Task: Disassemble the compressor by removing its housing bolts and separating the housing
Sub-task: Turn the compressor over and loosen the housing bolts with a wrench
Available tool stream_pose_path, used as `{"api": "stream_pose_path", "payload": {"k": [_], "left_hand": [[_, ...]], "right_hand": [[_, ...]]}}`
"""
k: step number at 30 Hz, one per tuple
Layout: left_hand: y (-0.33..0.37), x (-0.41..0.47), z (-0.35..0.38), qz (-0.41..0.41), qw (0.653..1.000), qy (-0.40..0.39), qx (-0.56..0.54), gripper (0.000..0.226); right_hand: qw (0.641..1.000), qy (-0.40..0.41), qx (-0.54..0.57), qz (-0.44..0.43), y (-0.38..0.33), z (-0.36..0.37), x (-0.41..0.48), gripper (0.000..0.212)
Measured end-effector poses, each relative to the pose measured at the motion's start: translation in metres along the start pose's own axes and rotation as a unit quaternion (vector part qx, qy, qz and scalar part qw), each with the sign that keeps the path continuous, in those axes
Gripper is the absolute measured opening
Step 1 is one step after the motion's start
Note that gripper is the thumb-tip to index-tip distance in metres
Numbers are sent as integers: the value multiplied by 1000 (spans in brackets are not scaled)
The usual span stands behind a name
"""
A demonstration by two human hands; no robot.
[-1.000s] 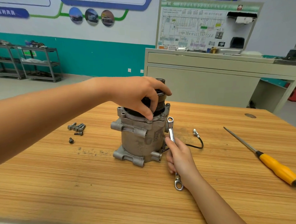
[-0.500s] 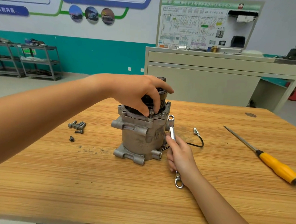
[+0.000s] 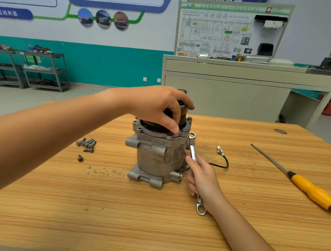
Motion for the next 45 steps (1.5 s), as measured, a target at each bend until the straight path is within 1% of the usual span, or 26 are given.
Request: {"api": "stream_pose_path", "payload": {"k": [3,4,5,6,8,9,10,11,12,14,16,17,18,22,24,26,28,30,33,35,37,40,41,43,44,45], "left_hand": [[2,3,-1,-6,1000,7,-4,9],[3,0,-3,-8,999,25,-18,6],[3,-6,-8,-16,997,60,-44,5],[2,-16,-12,-30,990,114,-79,8],[-4,-49,-14,-70,957,248,-137,18],[-10,-70,-8,-102,939,292,-148,18],[-19,-93,5,-151,927,311,-144,14],[-31,-119,23,-216,918,305,-130,10],[-43,-145,45,-293,908,278,-108,12],[-66,-197,95,-440,874,190,-76,18],[-78,-233,134,-532,831,141,-85,22],[-81,-240,146,-550,817,144,-98,22],[-83,-242,154,-555,810,156,-104,22],[-91,-220,168,-539,815,196,-85,14],[-94,-213,171,-542,807,214,-94,18],[-96,-214,174,-536,804,231,-110,24],[-100,-218,177,-526,807,243,-110,23],[-102,-217,179,-521,812,242,-102,18],[-104,-212,178,-527,814,224,-96,16],[-103,-211,175,-533,812,213,-102,20],[-95,-208,169,-522,807,243,-131,31],[-65,-176,142,-425,819,337,-188,55],[-51,-158,131,-392,827,340,-217,68],[-25,-116,113,-347,839,315,-278,99],[-15,-96,109,-336,839,303,-302,109],[-8,-79,107,-332,837,297,-317,114]], "right_hand": [[1000,0,1,6,0,0,0,15],[1000,1,1,7,0,0,0,15],[1000,1,1,6,0,-1,0,14],[1000,0,-2,4,0,-1,0,14],[1000,-2,-10,1,0,-1,0,15],[1000,-1,-12,1,1,-1,0,14],[1000,0,-13,1,1,-1,1,14],[1000,2,-14,1,1,-1,1,14],[1000,3,-15,1,1,0,1,13],[1000,5,-15,0,1,0,1,13],[1000,6,-11,-2,1,0,1,14],[1000,7,-8,-4,0,0,1,13],[1000,10,-5,-7,0,1,0,12],[997,64,-7,-49,2,0,-3,19],[988,107,4,-115,3,-3,-6,27],[965,147,-9,-216,1,-8,-12,37],[941,159,-37,-295,1,-14,-16,41],[938,145,-62,-308,7,-18,-18,38],[946,111,-136,-271,15,-18,-18,31],[948,95,-172,-249,17,-16,-18,26],[947,93,-186,-246,17,-14,-19,23],[936,105,-209,-263,9,-11,-26,19],[932,110,-214,-270,7,-9,-30,19],[929,116,-219,-273,3,-4,-38,21],[931,118,-222,-264,2,-2,-42,25],[932,118,-233,-253,2,-1,-45,29]]}}
Point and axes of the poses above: each hand's wrist, its own x-axis towards the middle knuckle, its own z-axis out of the palm, y = z × x, the point moved 2 cm from there along x, towards the middle knuckle, and after that the axes turned 3 degrees about x, right-handed, at the moved point
